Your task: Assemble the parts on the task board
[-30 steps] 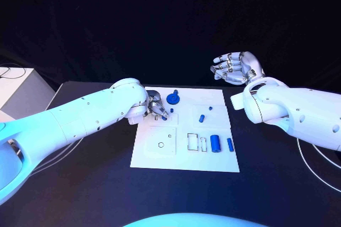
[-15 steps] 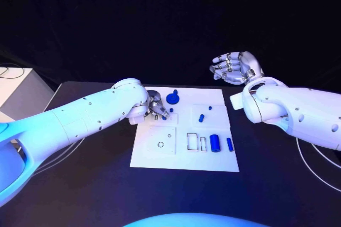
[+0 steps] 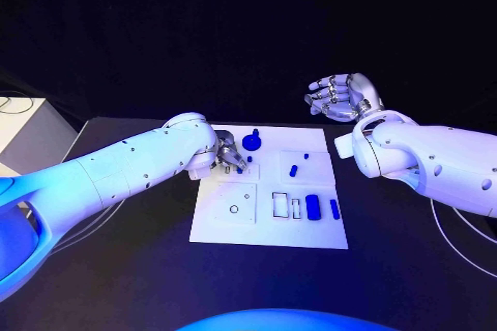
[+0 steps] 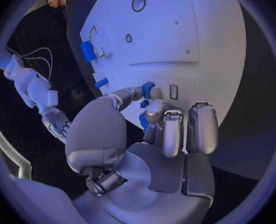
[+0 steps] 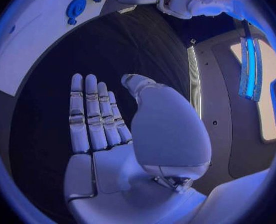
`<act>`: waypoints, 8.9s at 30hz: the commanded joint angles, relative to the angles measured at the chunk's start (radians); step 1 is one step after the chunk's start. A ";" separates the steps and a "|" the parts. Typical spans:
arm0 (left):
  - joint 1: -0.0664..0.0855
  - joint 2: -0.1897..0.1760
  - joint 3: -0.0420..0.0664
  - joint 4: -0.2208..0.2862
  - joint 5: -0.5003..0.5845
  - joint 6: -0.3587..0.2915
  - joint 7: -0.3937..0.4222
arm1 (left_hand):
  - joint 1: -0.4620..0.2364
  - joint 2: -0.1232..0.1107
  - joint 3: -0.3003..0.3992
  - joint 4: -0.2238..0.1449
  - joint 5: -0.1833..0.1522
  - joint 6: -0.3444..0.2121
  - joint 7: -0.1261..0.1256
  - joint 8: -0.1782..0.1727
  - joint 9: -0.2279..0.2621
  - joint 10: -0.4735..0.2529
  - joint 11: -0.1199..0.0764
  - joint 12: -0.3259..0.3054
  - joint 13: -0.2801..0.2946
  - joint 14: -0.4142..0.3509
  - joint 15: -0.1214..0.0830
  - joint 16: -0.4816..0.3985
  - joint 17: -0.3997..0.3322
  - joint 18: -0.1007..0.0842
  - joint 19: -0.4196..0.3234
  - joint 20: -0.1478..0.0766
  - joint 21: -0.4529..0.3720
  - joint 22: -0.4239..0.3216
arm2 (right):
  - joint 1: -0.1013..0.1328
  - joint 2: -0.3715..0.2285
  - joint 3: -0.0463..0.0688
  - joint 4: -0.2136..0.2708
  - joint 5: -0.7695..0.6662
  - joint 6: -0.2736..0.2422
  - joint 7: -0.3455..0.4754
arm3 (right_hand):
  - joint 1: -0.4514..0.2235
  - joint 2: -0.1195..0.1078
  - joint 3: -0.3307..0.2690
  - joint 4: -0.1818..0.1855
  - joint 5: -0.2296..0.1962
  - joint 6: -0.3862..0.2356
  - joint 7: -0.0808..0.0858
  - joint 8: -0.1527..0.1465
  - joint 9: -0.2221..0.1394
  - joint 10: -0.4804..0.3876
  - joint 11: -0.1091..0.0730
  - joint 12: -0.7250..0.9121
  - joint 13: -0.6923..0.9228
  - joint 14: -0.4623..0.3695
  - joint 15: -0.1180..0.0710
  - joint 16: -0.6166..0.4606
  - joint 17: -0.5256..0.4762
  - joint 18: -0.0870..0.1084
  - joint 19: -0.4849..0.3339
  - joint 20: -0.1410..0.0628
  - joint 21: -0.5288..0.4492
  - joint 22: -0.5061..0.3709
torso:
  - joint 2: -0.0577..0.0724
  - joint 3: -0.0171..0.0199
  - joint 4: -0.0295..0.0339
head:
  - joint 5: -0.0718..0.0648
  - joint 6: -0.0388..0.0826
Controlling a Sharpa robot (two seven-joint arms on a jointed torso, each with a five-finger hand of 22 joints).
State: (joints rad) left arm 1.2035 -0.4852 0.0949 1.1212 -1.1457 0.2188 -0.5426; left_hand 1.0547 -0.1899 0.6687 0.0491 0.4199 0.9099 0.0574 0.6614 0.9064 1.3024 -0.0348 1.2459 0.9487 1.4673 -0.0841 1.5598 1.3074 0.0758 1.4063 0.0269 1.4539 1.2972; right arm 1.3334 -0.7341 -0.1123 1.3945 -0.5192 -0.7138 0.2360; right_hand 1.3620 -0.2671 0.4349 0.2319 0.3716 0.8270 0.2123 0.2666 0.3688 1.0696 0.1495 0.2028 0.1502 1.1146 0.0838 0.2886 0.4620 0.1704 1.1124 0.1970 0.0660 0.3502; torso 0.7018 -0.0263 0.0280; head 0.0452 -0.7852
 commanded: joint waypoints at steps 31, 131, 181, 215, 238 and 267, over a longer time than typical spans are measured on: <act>-0.005 -0.021 -0.003 0.020 -0.022 0.004 0.014 | 0.026 -0.030 -0.182 0.118 -0.243 0.049 -0.025 -0.032 -0.007 -0.024 0.000 -0.002 0.003 0.096 -0.004 -0.003 0.240 -0.015 -0.001 -0.003 -0.012 -0.008 | -0.004 -0.004 0.000 0.003 -0.005 0.008 0.012 | -0.015 0.007 -0.010 -0.005 0.008 -0.011 0.014 -0.003 -0.004 -0.007 0.008 -0.002 -0.016 -0.017 0.017 -0.037 -0.009 0.011 -0.028 0.010 -0.003 -0.035 | -0.001 -0.0010 0.0003 | -0.006 0.003; 0.100 0.088 0.099 -0.305 -0.023 0.094 0.024 | 0.093 0.036 -0.282 0.239 -0.367 -0.042 0.062 -0.193 -0.174 -0.243 0.082 -0.100 -0.213 0.044 0.071 -0.060 0.124 0.021 -0.116 0.065 -0.113 -0.164 | 0.000 -0.002 0.001 0.015 -0.041 -0.001 0.012 | -0.019 0.013 -0.011 -0.006 0.013 -0.016 0.017 -0.004 -0.007 -0.014 0.011 -0.001 -0.027 -0.022 0.022 -0.054 -0.013 0.011 -0.044 0.015 -0.004 -0.060 | 0.053 -0.0004 -0.0202 | -0.005 0.048; 0.100 0.091 0.090 -0.298 0.023 0.086 0.022 | 0.163 -0.014 0.214 0.010 -0.228 -0.082 0.031 -0.003 0.008 -0.189 0.047 -0.102 -0.207 0.056 0.038 -0.044 0.143 0.012 -0.089 0.034 -0.089 -0.115 | 0.000 0.009 0.001 0.006 -0.017 -0.028 0.037 | -0.017 0.017 -0.001 -0.010 0.043 -0.007 0.014 0.003 -0.008 -0.006 0.007 0.007 -0.036 -0.012 0.019 -0.063 -0.014 0.013 -0.043 0.015 0.002 -0.080 | 0.056 0.0013 -0.0200 | 0.002 0.030; 0.094 -0.135 0.047 0.073 0.091 -0.077 0.023 | 0.104 -0.036 0.244 -0.052 -0.035 -0.021 0.013 0.004 0.029 -0.094 0.028 -0.059 -0.130 0.083 0.019 -0.018 0.198 -0.010 -0.014 0.021 -0.023 -0.006 | -0.008 -0.002 0.000 -0.003 -0.010 -0.036 0.040 | -0.020 0.017 0.001 -0.009 0.054 -0.009 0.014 0.002 -0.009 -0.007 0.008 0.007 -0.039 -0.012 0.020 -0.067 -0.015 0.013 -0.043 0.015 0.002 -0.085 | 0.033 0.0032 -0.0002 | 0.009 0.033; 0.051 -0.152 0.000 0.153 0.088 -0.071 0.021 | 0.103 -0.037 0.245 -0.054 -0.034 -0.019 0.012 0.004 0.029 -0.092 0.027 -0.060 -0.130 0.083 0.018 -0.018 0.199 -0.011 -0.011 0.020 -0.021 -0.002 | -0.011 -0.005 0.000 0.000 -0.010 -0.033 0.039 | -0.020 0.017 0.002 -0.010 0.056 -0.009 0.014 0.002 -0.009 -0.009 0.009 0.007 -0.041 -0.013 0.020 -0.069 -0.015 0.013 -0.043 0.015 0.001 -0.087 | 0.035 0.0034 -0.0004 | 0.009 0.025; 0.028 -0.147 -0.009 0.150 0.043 -0.048 0.020 | 0.103 -0.037 0.246 -0.055 -0.033 -0.017 0.011 0.003 0.029 -0.091 0.026 -0.062 -0.133 0.083 0.017 -0.018 0.198 -0.011 -0.011 0.019 -0.021 -0.001 | -0.012 -0.007 0.000 0.002 -0.010 -0.033 0.039 | -0.020 0.016 0.003 -0.011 0.059 -0.009 0.015 0.002 -0.010 -0.009 0.009 0.007 -0.043 -0.013 0.020 -0.071 -0.016 0.013 -0.043 0.015 0.001 -0.090 | 0.035 0.0034 -0.0013 | 0.010 0.014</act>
State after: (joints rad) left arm 1.2326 -0.6347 0.0859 1.2717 -1.0927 0.1521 -0.5260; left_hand 1.1590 -0.2357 0.7353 0.1791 0.3832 0.8816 0.0714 0.6616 0.8987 1.2067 -0.0048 1.1841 0.8169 1.4668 -0.0587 1.5365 1.3074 0.0757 1.3902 0.0467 1.4267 1.2961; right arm 1.3216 -0.7403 -0.1122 1.3941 -0.5259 -0.7490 0.2612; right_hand 1.3476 -0.2527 0.4323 0.2236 0.4280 0.8164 0.2086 0.2666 0.3598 1.0607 0.1583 0.2067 0.1082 1.0950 0.1034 0.2227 0.4476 0.1702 1.0729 0.2148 0.0660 0.2606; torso 0.7367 -0.0229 0.0269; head 0.0543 -0.7701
